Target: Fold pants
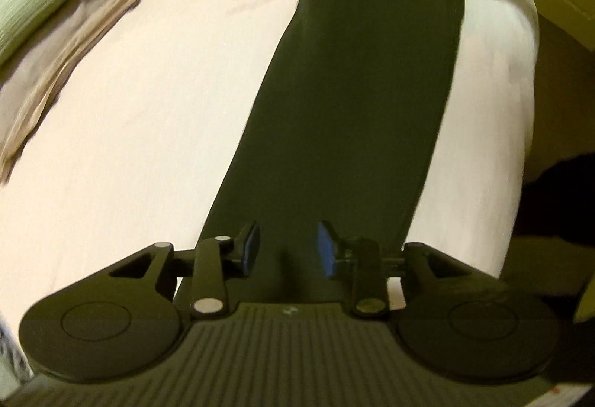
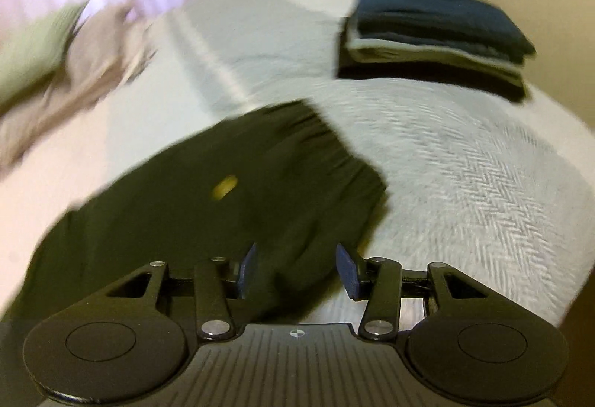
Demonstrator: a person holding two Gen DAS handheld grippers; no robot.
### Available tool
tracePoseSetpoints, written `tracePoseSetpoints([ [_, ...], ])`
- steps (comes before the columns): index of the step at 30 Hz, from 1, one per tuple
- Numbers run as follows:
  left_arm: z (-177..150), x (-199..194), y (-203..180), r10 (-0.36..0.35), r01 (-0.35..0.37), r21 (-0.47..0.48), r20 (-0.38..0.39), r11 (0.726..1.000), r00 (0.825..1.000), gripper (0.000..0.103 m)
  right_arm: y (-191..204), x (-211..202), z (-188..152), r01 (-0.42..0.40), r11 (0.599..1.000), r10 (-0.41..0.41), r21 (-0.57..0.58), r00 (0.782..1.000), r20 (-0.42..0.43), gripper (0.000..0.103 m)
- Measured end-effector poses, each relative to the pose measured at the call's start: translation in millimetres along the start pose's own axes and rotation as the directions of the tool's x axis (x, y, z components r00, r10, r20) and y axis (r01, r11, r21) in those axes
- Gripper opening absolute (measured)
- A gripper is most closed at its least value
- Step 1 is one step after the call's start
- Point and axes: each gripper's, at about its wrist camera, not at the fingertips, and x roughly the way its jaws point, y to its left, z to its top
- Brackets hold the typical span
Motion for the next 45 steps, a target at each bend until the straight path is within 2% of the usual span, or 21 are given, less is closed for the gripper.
tracePoseSetpoints([
  [4,92.3,36.2,-40.1,-0.041,0.041,0.005,0.012,0.999,0.999,0.033,-50.6,37.3,23.1,-0.048,0.990,0.049,0.132,0.999,-0.002,0.044],
  [8,170.4,69.7,-72.2,-0.086,0.085,0.052,0.028,0.995,0.996,0.035,-67.7,56.4,23.6,-0.123,0.967,0.127,0.222,0.992,-0.005,0.043],
  [11,215.1,87.5,-95.5,-0.125,0.121,0.113,0.026,0.986,0.992,0.035,-65.0,57.5,20.8,-0.126,0.963,0.128,0.238,0.992,0.009,0.031],
  [14,245.7,94.7,-111.3,-0.142,0.135,0.181,0.023,0.974,0.990,0.035,-72.7,54.2,20.6,-0.131,0.951,0.134,0.280,0.991,0.006,0.014],
  [17,268.8,96.7,-112.3,-0.139,0.129,0.199,0.037,0.971,0.990,0.036,-85.6,43.1,41.0,-0.136,0.960,0.134,0.246,0.991,0.027,0.012],
  [19,280.2,97.4,-109.1,-0.139,0.127,0.184,0.053,0.975,0.989,0.036,-97.7,44.1,53.5,-0.109,0.968,0.099,0.227,0.994,0.056,0.012],
  [20,283.2,100.0,-109.0,-0.139,0.128,0.172,0.055,0.977,0.989,0.036,-104.6,51.8,56.9,-0.098,0.967,0.090,0.235,0.995,0.048,0.013],
  [21,284.2,103.3,-108.0,-0.140,0.130,0.162,0.052,0.978,0.989,0.036,-110.0,65.6,59.0,-0.105,0.963,0.107,0.249,0.994,0.005,0.014],
  [23,281.6,112.2,-108.9,-0.135,0.128,0.147,0.041,0.981,0.990,0.036,-109.9,83.3,59.3,-0.107,0.971,0.125,0.215,0.990,-0.071,0.018],
  [25,275.0,120.2,-113.7,-0.127,0.124,0.130,0.014,0.984,0.992,0.036,-105.5,84.4,59.1,-0.108,0.984,0.121,0.144,0.989,-0.082,0.022],
  [26,268.1,121.9,-113.3,-0.125,0.124,0.117,0.000,0.985,0.992,0.037,-107.1,82.6,58.3,-0.116,0.983,0.128,0.141,0.988,-0.081,0.029],
  [27,258.7,121.0,-114.1,-0.121,0.121,0.104,-0.014,0.987,0.993,0.037,-110.9,79.8,57.4,-0.118,0.981,0.132,0.157,0.988,-0.084,0.040],
  [29,244.0,118.6,-114.1,-0.107,0.109,0.082,-0.036,0.991,0.994,0.039,-113.7,70.2,54.3,-0.100,0.979,0.116,0.176,0.990,-0.084,0.048],
  [32,214.8,112.6,-102.4,-0.076,0.078,0.024,-0.058,0.997,0.995,0.043,-97.7,43.2,46.6,-0.057,0.990,0.065,0.126,0.996,-0.055,0.049],
  [36,164.1,94.1,-85.0,-0.018,0.011,-0.071,-0.101,0.997,0.995,0.044,-47.9,10.9,28.6,-0.063,0.998,0.062,-0.001,0.998,-0.027,0.049],
  [39,115.3,72.1,-68.2,0.025,-0.045,-0.155,-0.125,0.987,0.992,0.045,6.8,-3.4,6.2,-0.165,0.980,0.158,-0.111,0.985,-0.066,0.049],
  [42,61.7,50.3,-50.9,0.060,-0.095,-0.230,-0.154,0.969,0.986,0.046,69.6,-6.3,-23.0,-0.299,0.925,0.267,-0.233,0.950,-0.161,0.049],
  [45,1.8,29.0,-32.0,0.092,-0.145,-0.300,-0.186,0.943,0.978,0.048,127.9,-7.2,-53.2,-0.372,0.870,0.307,-0.322,0.922,-0.237,0.049],
])
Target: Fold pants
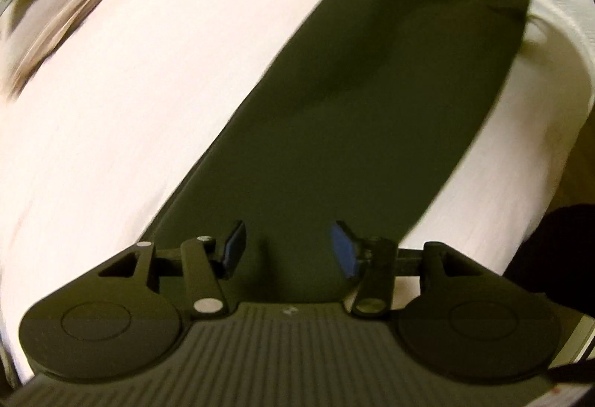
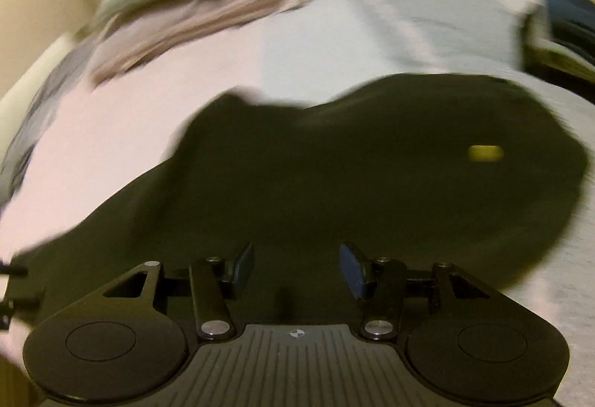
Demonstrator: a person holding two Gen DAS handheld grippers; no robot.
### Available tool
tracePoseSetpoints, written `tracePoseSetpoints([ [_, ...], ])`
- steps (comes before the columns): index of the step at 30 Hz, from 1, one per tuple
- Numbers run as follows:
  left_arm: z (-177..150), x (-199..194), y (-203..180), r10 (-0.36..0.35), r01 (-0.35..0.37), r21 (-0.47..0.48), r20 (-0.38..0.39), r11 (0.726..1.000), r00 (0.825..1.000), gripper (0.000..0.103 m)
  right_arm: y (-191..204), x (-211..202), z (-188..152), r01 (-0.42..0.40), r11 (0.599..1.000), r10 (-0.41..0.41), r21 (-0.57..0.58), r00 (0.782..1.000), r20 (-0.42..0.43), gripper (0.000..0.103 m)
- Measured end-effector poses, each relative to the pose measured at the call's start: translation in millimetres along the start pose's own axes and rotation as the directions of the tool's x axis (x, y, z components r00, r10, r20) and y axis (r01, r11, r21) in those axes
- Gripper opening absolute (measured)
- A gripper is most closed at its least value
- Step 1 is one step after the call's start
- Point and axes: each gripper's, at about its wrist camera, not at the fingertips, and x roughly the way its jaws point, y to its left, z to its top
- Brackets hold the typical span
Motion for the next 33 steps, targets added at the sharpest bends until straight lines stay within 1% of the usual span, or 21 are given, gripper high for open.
tracePoseSetpoints([
  [1,-18.3,-2.2,13.7,0.019,-0.019,-0.027,-0.005,0.999,1.000,0.048,17.8,7.5,-1.7,-0.023,0.999,0.022,-0.022,1.000,-0.019,0.049],
  [3,-52.4,-5.9,42.3,0.048,-0.050,-0.102,-0.019,0.994,0.999,0.048,54.4,20.9,-7.1,-0.040,0.997,0.037,-0.069,0.998,-0.046,0.049],
  [5,-85.9,-9.7,72.8,0.086,-0.090,-0.181,-0.031,0.979,0.996,0.048,87.8,33.0,-15.7,-0.054,0.992,0.046,-0.115,0.996,-0.071,0.049],
  [7,-115.2,-10.7,104.1,0.105,-0.112,-0.256,-0.041,0.960,0.994,0.048,119.2,45.3,-23.7,-0.058,0.987,0.045,-0.150,0.995,-0.088,0.049],
  [9,-134.2,-6.6,129.9,0.106,-0.109,-0.324,-0.028,0.940,0.994,0.048,144.9,55.7,-31.4,-0.057,0.984,0.040,-0.167,0.994,-0.104,0.049],
  [11,-146.5,0.7,156.4,0.086,-0.077,-0.378,0.009,0.922,0.996,0.048,169.8,63.7,-37.7,-0.048,0.982,0.028,-0.183,0.994,-0.108,0.049],
  [13,-150.5,13.0,182.2,0.049,-0.025,-0.420,0.046,0.907,0.998,0.048,190.1,70.4,-41.7,-0.050,0.978,0.027,-0.204,0.993,-0.117,0.049],
  [15,-149.4,27.1,202.5,-0.009,0.049,-0.472,0.087,0.880,0.996,0.045,212.7,77.0,-47.0,-0.055,0.966,0.023,-0.254,0.992,-0.125,0.049],
  [16,-148.6,35.4,213.6,-0.052,0.101,-0.495,0.111,0.863,0.992,0.042,222.8,80.2,-50.5,-0.063,0.957,0.027,-0.282,0.991,-0.132,0.049],
  [17,-152.2,40.5,222.4,-0.083,0.137,-0.507,0.127,0.851,0.988,0.041,235.0,83.8,-55.5,-0.078,0.945,0.034,-0.316,0.989,-0.143,0.049],
  [19,-145.6,55.1,230.4,-0.159,0.210,-0.525,0.142,0.825,0.977,0.041,254.7,88.8,-66.3,-0.115,0.921,0.056,-0.371,0.985,-0.165,0.049],
  [21,-149.7,62.6,234.7,-0.190,0.242,-0.522,0.152,0.818,0.970,0.034,274.9,95.8,-77.3,-0.153,0.891,0.077,-0.427,0.979,-0.190,0.049],
  [22,-151.2,62.4,237.6,-0.196,0.251,-0.516,0.159,0.819,0.968,0.022,282.2,99.1,-81.1,-0.166,0.879,0.083,-0.447,0.976,-0.200,0.049],
  [23,-151.1,58.5,237.6,-0.189,0.243,-0.513,0.156,0.823,0.970,0.014,289.5,102.6,-84.0,-0.177,0.869,0.088,-0.462,0.974,-0.208,0.049],
  [24,-151.9,54.4,239.3,-0.183,0.240,-0.511,0.160,0.825,0.970,0.011,295.7,105.6,-86.7,-0.185,0.863,0.093,-0.470,0.973,-0.212,0.049],
  [25,-152.3,43.6,237.7,-0.173,0.236,-0.503,0.169,0.831,0.970,0.004,299.8,107.7,-88.1,-0.194,0.861,0.101,-0.470,0.971,-0.216,0.049],
  [27,-153.6,25.1,240.6,-0.151,0.236,-0.485,0.208,0.842,0.966,0.004,307.4,111.6,-88.1,-0.206,0.862,0.115,-0.463,0.969,-0.217,0.049],
  [29,-154.4,16.8,244.7,-0.126,0.233,-0.486,0.242,0.842,0.962,0.000,318.0,116.4,-89.7,-0.228,0.858,0.140,-0.461,0.966,-0.217,0.049],
  [30,-153.7,18.3,244.4,-0.116,0.229,-0.487,0.251,0.843,0.961,0.000,323.3,118.6,-92.3,-0.236,0.854,0.148,-0.464,0.965,-0.218,0.049],
  [33,-159.3,35.4,249.0,-0.131,0.238,-0.519,0.235,0.821,0.963,0.000,336.2,128.5,-98.2,-0.275,0.836,0.180,-0.474,0.955,-0.236,0.049],
])
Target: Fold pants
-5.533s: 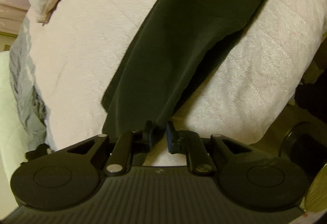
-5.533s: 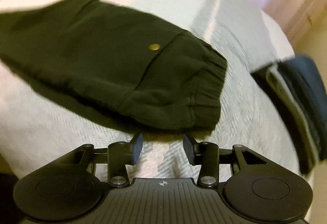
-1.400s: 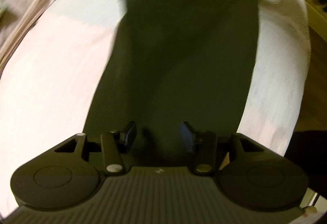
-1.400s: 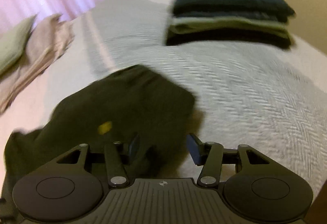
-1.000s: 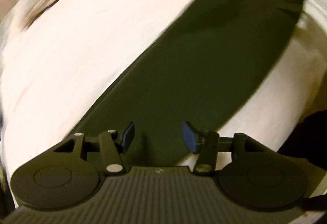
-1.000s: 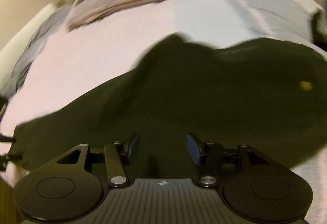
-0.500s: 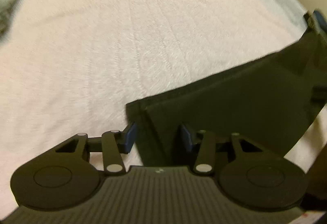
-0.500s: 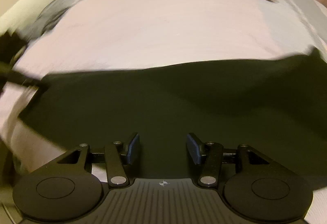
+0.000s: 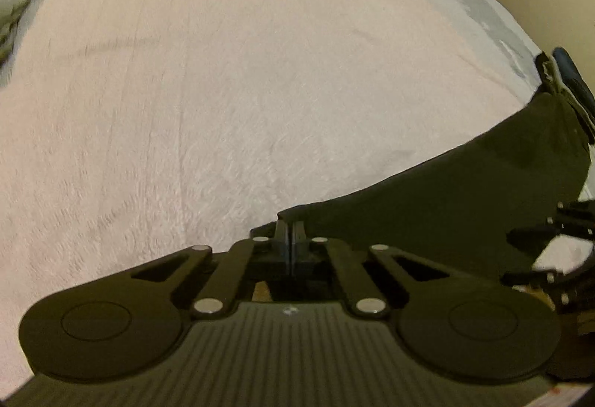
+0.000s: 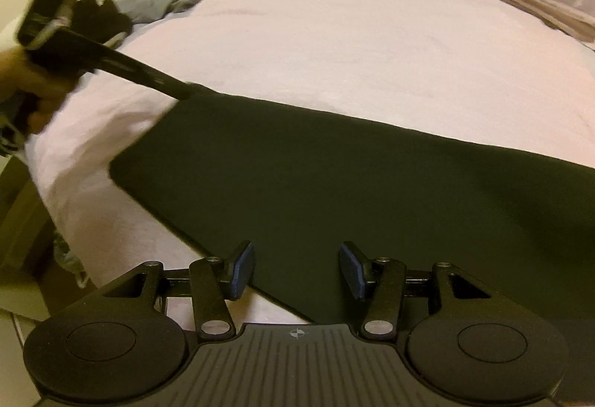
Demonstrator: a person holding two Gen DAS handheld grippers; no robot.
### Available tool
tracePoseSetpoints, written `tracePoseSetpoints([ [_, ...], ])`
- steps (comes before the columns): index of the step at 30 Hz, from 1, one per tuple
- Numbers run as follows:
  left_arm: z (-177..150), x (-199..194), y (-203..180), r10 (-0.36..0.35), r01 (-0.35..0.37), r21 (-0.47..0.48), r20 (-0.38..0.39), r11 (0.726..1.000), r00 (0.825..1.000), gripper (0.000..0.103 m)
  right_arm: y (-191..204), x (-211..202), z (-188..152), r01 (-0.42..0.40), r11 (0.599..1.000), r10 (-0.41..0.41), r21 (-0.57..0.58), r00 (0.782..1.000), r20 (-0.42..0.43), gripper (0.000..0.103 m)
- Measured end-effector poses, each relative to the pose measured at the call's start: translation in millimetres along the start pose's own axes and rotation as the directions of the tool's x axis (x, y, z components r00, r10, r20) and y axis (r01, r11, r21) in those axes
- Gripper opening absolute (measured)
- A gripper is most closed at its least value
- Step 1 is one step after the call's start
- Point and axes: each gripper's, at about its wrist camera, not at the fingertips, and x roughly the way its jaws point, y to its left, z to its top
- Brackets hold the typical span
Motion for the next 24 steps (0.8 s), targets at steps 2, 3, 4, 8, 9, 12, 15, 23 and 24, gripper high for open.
tracePoseSetpoints([
  [2,-3.5,5.8,-2.9,0.007,-0.006,0.022,-0.013,1.000,1.000,0.000,8.2,4.3,1.3,-0.020,0.999,0.020,-0.026,1.000,0.001,0.049],
  [3,-4.3,5.4,-4.8,0.010,-0.010,0.040,-0.009,0.999,1.000,0.000,13.4,2.1,4.0,-0.020,0.999,0.020,-0.031,1.000,0.002,0.049],
  [4,-3.2,6.3,-2.9,0.004,-0.004,0.028,-0.008,1.000,1.000,0.000,14.8,5.2,8.5,-0.023,0.999,0.023,-0.026,1.000,0.004,0.049],
  [8,-5.8,6.1,-1.7,0.005,-0.005,0.024,-0.010,1.000,1.000,0.001,12.5,5.1,3.2,-0.028,1.000,0.028,-0.008,1.000,0.000,0.049],
  [9,-4.5,7.2,-1.2,0.011,-0.010,0.026,-0.018,1.000,1.000,0.001,11.3,2.5,-0.2,-0.029,1.000,0.029,-0.007,1.000,-0.003,0.049],
  [12,-5.4,16.9,-6.1,0.035,-0.032,0.037,-0.063,0.999,0.997,0.000,3.3,-3.4,3.1,-0.009,1.000,0.009,0.027,1.000,-0.010,0.049],
  [15,-1.6,16.9,-1.8,0.082,-0.077,0.041,-0.140,0.996,0.987,0.000,-17.7,-21.2,4.9,0.055,0.995,-0.055,0.080,0.998,-0.001,0.049],
  [23,61.6,-13.3,-48.9,0.135,-0.118,0.184,-0.083,0.976,0.987,0.005,-130.2,-104.2,-9.8,0.301,0.898,-0.321,0.321,0.947,0.011,0.050],
  [24,74.2,-10.1,-63.9,0.108,-0.091,0.204,-0.076,0.975,0.991,0.006,-147.9,-115.4,-12.2,0.325,0.878,-0.350,0.350,0.937,0.009,0.050],
])
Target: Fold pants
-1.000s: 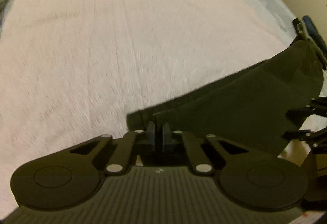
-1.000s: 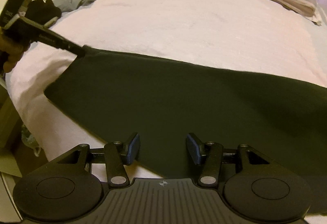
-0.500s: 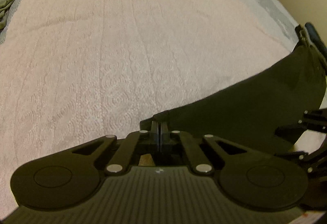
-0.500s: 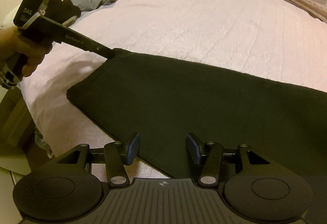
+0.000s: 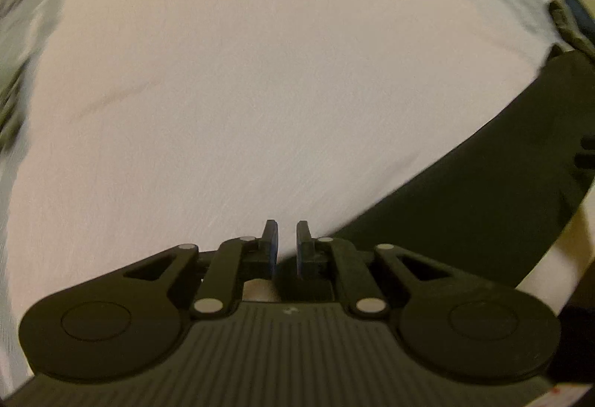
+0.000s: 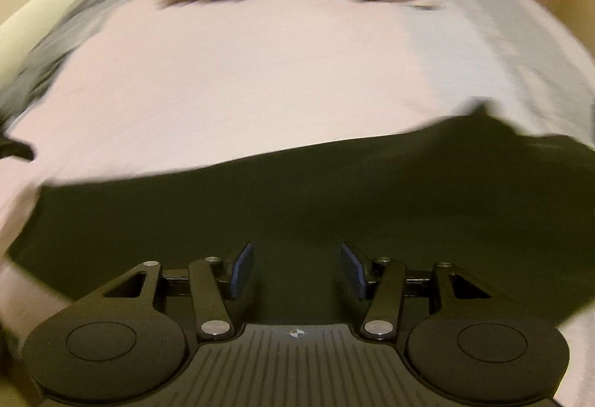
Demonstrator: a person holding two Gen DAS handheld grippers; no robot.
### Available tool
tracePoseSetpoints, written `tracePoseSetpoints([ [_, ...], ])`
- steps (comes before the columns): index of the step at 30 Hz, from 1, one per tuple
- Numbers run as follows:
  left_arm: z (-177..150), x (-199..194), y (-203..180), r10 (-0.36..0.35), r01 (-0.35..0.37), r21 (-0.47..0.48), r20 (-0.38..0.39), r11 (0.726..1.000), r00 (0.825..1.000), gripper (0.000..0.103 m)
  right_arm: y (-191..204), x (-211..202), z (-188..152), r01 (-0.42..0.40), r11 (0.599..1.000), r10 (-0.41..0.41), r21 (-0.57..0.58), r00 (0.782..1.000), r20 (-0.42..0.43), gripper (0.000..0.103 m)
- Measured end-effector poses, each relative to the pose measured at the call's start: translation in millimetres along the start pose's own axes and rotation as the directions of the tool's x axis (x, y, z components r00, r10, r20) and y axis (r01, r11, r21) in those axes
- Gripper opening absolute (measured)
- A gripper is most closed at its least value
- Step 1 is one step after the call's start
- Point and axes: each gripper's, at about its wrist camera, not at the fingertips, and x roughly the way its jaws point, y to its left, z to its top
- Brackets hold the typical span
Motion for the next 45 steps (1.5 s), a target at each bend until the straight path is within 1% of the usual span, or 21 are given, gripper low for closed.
tracePoseSetpoints([
  [3,52.4,9.1,-49.6,-0.115,0.113,0.054,0.047,0.992,0.992,0.012,-61.9,-10.8,17.3,0.080,0.995,-0.082,0.062,0.996,0.031,0.050],
  [6,107.3,31.6,-111.0,-0.265,0.258,0.091,0.078,0.962,0.961,0.013,-125.9,-15.6,34.1,0.142,0.987,-0.145,0.078,0.988,0.044,0.050],
  [8,141.1,53.6,-157.4,-0.352,0.339,0.142,0.079,0.930,0.933,0.015,-164.4,-11.8,46.2,0.183,0.981,-0.186,0.069,0.982,0.037,0.050],
  [12,195.4,103.1,-239.6,-0.443,0.419,0.297,0.016,0.858,0.896,0.018,-249.1,-7.6,63.9,0.238,0.965,-0.242,0.105,0.970,0.025,0.050],
  [15,226.6,141.4,-280.8,-0.514,0.507,0.303,-0.063,0.807,0.856,0.022,-299.6,-7.2,62.9,0.203,0.971,-0.207,0.125,0.978,0.024,0.050],
  [17,242.5,161.0,-301.3,-0.554,0.570,0.239,-0.136,0.786,0.821,0.022,-316.3,2.6,61.2,0.180,0.979,-0.182,0.097,0.983,0.013,0.050],
  [19,252.4,187.6,-316.1,-0.607,0.643,0.153,-0.225,0.750,0.762,0.022,-330.7,14.4,54.5,0.166,0.982,-0.164,0.093,0.986,-0.030,0.050],
  [21,255.5,197.1,-328.0,-0.627,0.678,0.125,-0.287,0.725,0.724,0.022,-348.6,26.0,43.2,0.169,0.978,-0.161,0.124,0.984,-0.078,0.050],
  [24,248.7,198.5,-340.2,-0.613,0.688,0.173,-0.339,0.705,0.714,0.023,-370.0,29.7,23.1,0.198,0.963,-0.179,0.181,0.977,-0.113,0.051],
  [25,249.3,199.1,-340.6,-0.611,0.686,0.189,-0.335,0.703,0.718,0.023,-373.1,28.4,21.0,0.189,0.963,-0.171,0.191,0.980,-0.106,0.051],
  [28,250.4,198.9,-347.2,-0.573,0.646,0.313,-0.299,0.697,0.763,0.023,-365.6,25.0,23.0,0.215,0.963,-0.200,0.160,0.974,-0.109,0.052],
  [29,253.0,200.8,-349.5,-0.576,0.646,0.326,-0.292,0.690,0.763,0.023,-362.1,23.0,24.6,0.221,0.962,-0.205,0.161,0.973,-0.107,0.052],
  [31,259.9,207.1,-352.1,-0.619,0.687,0.326,-0.298,0.650,0.727,0.026,-350.8,16.9,27.1,0.211,0.965,-0.203,0.156,0.977,-0.066,0.052],
  [33,263.4,212.3,-356.4,-0.636,0.702,0.366,-0.302,0.611,0.710,0.028,-341.7,18.5,31.5,0.184,0.974,-0.179,0.135,0.983,-0.053,0.052],
  [36,269.7,225.2,-363.4,-0.673,0.748,0.355,-0.330,0.561,0.662,0.027,-333.5,32.1,31.3,0.163,0.979,-0.156,0.123,0.986,-0.063,0.052],
  [37,273.1,229.7,-363.4,-0.685,0.758,0.325,-0.327,0.566,0.651,0.021,-332.6,34.8,29.5,0.171,0.978,-0.164,0.121,0.984,-0.064,0.052],
  [38,276.8,233.2,-360.8,-0.682,0.750,0.296,-0.313,0.591,0.661,0.011,-332.7,37.0,27.4,0.180,0.976,-0.173,0.124,0.983,-0.068,0.052],
  [39,280.4,236.2,-357.4,-0.670,0.734,0.270,-0.299,0.623,0.679,0.010,-333.8,38.0,25.0,0.192,0.972,-0.183,0.134,0.980,-0.074,0.052],
  [43,284.8,238.1,-330.8,-0.659,0.700,0.194,-0.238,0.688,0.714,0.009,-344.9,35.4,14.4,0.225,0.957,-0.212,0.182,0.973,-0.088,0.052],
  [44,285.0,238.7,-322.5,-0.654,0.689,0.178,-0.223,0.702,0.723,0.000,-346.0,33.9,12.2,0.224,0.956,-0.211,0.188,0.973,-0.090,0.052],
  [45,286.4,240.7,-313.7,-0.629,0.658,0.163,-0.199,0.735,0.751,0.000,-348.2,34.4,12.0,0.225,0.955,-0.210,0.195,0.973,-0.094,0.052],
])
